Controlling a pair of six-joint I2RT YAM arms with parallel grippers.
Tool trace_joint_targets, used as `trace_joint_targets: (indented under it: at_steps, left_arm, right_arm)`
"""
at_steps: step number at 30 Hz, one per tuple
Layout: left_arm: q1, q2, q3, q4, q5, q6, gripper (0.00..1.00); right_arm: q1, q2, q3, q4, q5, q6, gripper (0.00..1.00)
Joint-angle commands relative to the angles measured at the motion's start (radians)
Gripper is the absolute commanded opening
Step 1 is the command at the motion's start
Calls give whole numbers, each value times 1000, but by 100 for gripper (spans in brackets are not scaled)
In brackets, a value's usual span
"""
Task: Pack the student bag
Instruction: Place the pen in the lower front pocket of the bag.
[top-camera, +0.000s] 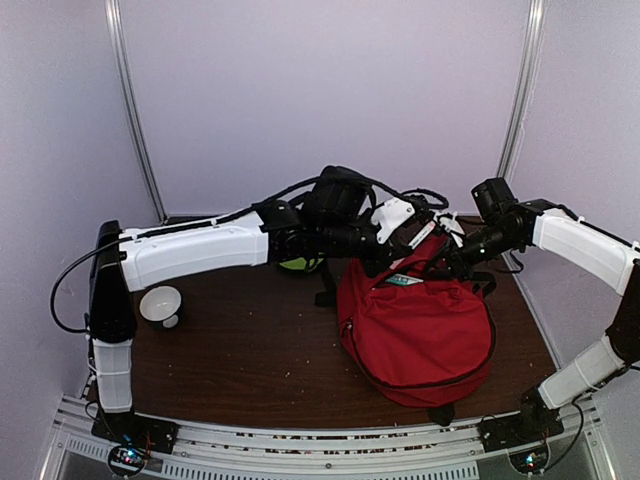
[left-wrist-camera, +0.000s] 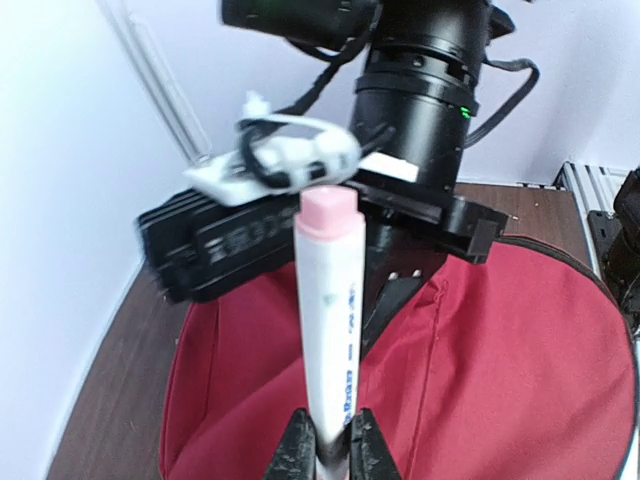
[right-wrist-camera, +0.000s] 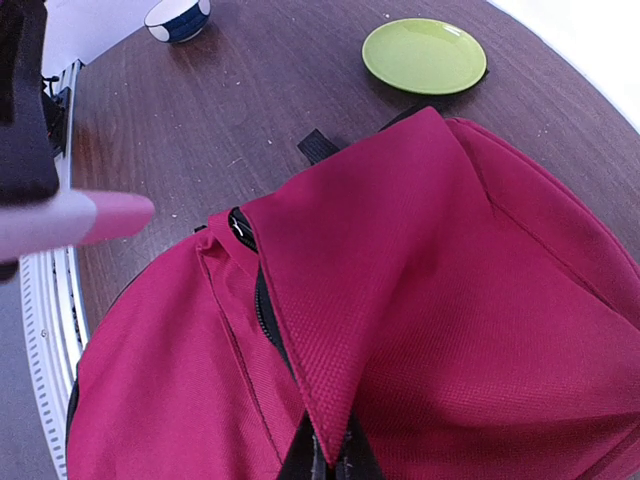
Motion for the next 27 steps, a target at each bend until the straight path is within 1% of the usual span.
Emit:
trace_joint_targets:
  at_steps: [1, 3, 10, 15, 20, 25, 27]
  left_arm:
    - [-17, 33, -17, 203, 64, 155, 0]
    - [-25, 40, -20, 211, 60, 215, 0]
    - [-47, 79, -25, 202, 26, 331, 0]
    - [-61, 103, -48, 216, 7, 389, 0]
    - [-61, 137, -36, 212, -38, 447, 0]
    - [-63, 191, -3, 197, -135, 507, 0]
    - [-63, 221, 14, 201, -217, 529, 0]
  right_arm:
    - [1, -33, 22, -4, -62, 31, 0]
    - [1, -39, 29, -4, -58, 31, 0]
    - [2, -57, 36, 12, -53, 52, 0]
    - [2, -43, 36, 11, -53, 50, 0]
    - [1, -42, 34, 8, -55, 49, 0]
    - [1, -47, 30, 17, -60, 63, 0]
    - [2, -47, 31, 15, -61, 62, 0]
